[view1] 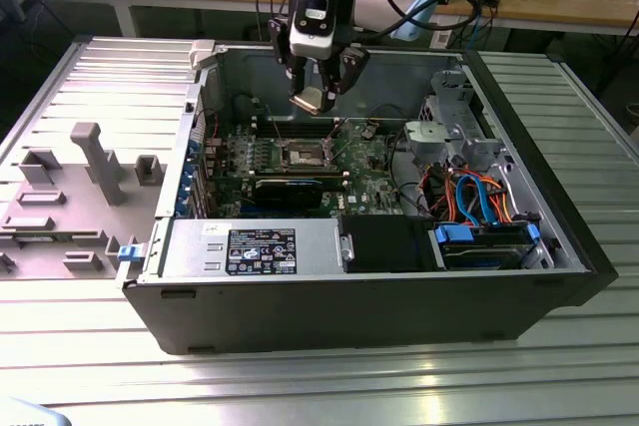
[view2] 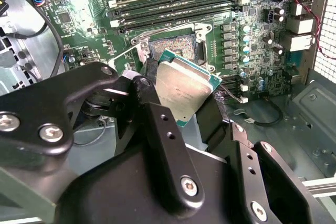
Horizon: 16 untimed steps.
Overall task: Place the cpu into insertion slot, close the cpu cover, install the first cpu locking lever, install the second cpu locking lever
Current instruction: 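Place the cpu into insertion slot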
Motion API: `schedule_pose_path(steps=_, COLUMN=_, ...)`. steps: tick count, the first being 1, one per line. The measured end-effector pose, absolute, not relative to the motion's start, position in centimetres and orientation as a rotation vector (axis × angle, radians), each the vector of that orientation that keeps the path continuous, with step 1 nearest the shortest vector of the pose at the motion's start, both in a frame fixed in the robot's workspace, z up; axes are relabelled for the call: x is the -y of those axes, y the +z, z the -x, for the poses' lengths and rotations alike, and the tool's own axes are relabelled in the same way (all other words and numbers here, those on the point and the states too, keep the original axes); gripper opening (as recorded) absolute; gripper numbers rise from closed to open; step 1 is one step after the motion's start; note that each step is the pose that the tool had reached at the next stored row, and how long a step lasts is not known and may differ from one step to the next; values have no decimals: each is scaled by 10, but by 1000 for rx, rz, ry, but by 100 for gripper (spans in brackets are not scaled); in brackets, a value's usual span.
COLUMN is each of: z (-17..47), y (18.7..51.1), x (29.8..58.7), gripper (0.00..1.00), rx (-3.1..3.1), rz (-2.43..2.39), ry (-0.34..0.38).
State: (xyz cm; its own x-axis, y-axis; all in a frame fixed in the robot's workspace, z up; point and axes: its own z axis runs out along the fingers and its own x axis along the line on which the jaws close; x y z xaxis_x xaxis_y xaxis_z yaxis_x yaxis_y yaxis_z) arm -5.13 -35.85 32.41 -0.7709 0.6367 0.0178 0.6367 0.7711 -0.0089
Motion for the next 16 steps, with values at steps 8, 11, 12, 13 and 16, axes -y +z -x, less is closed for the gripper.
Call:
schedule_pose_path(steps=8, z=51, y=324, x=359, gripper=55, rx=2920, rz=1103, ry=3)
schedule_pose_path(steps=11, z=51, y=324, x=359, gripper=55, rx=2914, rz=1119, ry=3)
schedule_pose_path(steps=12, z=51, y=324, x=359, gripper=55, rx=2913, rz=1123, ry=3)
schedule_pose_path(steps=13, z=51, y=323, x=359, gripper=55, rx=2911, rz=1127, ry=3)
schedule_pose_path(steps=16, z=51, y=323, x=359, gripper=55, rx=2907, rz=1139, ry=3)
